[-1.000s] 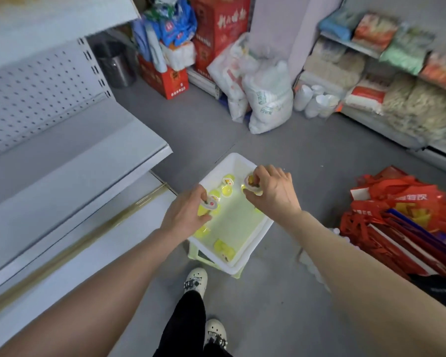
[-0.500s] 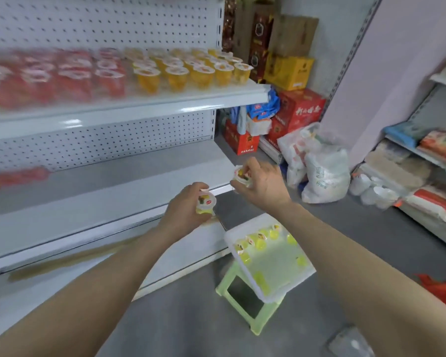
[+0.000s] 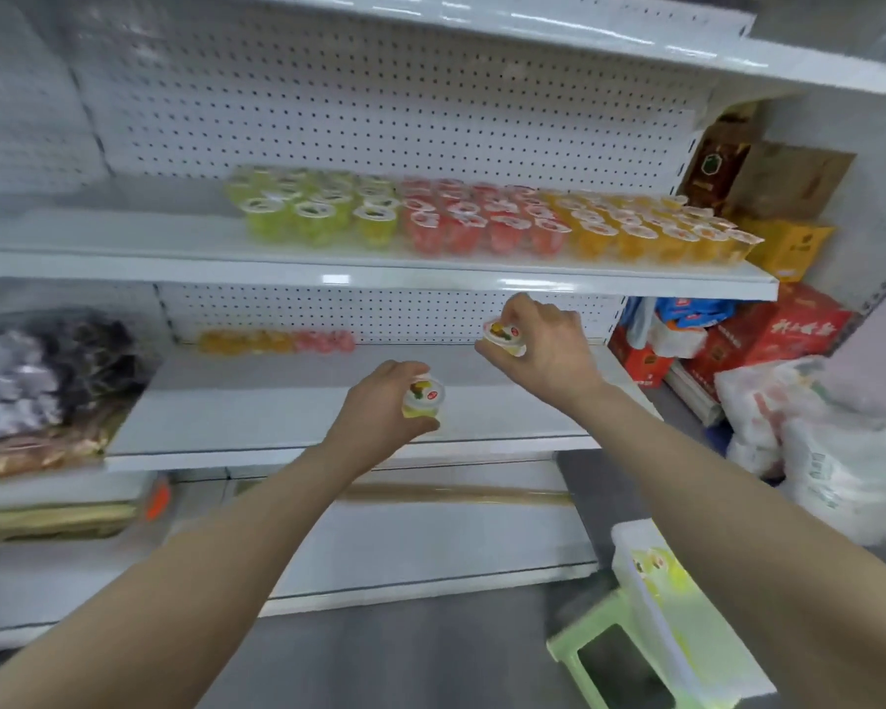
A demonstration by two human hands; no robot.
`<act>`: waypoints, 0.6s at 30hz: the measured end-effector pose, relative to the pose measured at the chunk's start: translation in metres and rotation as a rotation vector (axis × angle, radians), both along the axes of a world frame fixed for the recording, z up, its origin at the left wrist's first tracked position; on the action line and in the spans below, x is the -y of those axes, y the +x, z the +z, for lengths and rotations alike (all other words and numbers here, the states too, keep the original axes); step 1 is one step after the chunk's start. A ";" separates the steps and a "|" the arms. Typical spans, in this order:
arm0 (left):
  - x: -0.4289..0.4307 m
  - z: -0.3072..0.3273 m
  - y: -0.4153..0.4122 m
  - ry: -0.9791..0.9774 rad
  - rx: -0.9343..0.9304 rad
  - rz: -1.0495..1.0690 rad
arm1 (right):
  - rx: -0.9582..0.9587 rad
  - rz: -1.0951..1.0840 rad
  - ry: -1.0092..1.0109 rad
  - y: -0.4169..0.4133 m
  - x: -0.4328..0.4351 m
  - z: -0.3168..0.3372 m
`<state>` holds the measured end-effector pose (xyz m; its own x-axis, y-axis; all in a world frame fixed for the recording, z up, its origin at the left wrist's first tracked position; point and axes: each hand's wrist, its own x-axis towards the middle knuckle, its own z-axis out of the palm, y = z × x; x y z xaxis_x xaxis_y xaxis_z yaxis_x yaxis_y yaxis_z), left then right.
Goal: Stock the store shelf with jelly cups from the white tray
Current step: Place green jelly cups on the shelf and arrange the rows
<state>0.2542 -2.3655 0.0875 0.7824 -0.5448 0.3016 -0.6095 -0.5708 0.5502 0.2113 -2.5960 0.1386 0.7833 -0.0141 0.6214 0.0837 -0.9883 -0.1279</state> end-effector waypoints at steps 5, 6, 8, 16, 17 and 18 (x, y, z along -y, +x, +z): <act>-0.089 0.015 0.020 -0.074 -0.005 0.119 | 0.030 0.114 0.003 0.045 -0.082 0.023; -0.104 0.019 0.024 -0.089 -0.008 0.134 | 0.039 0.135 0.007 0.052 -0.097 0.028; -0.131 0.026 0.033 -0.106 -0.022 0.165 | 0.030 0.176 -0.001 0.068 -0.124 0.037; -0.195 0.051 0.084 -0.195 0.034 0.293 | -0.012 0.267 -0.059 0.140 -0.197 0.068; -0.200 0.053 0.092 -0.198 0.044 0.306 | -0.014 0.270 -0.064 0.150 -0.203 0.071; -0.205 0.055 0.101 -0.196 0.056 0.317 | -0.013 0.271 -0.065 0.161 -0.209 0.075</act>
<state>0.3548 -2.1604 0.1429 0.8822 -0.2060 0.4235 -0.4519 -0.6230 0.6385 0.3725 -2.3869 0.2135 0.7610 0.2369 0.6039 0.3452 -0.9361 -0.0679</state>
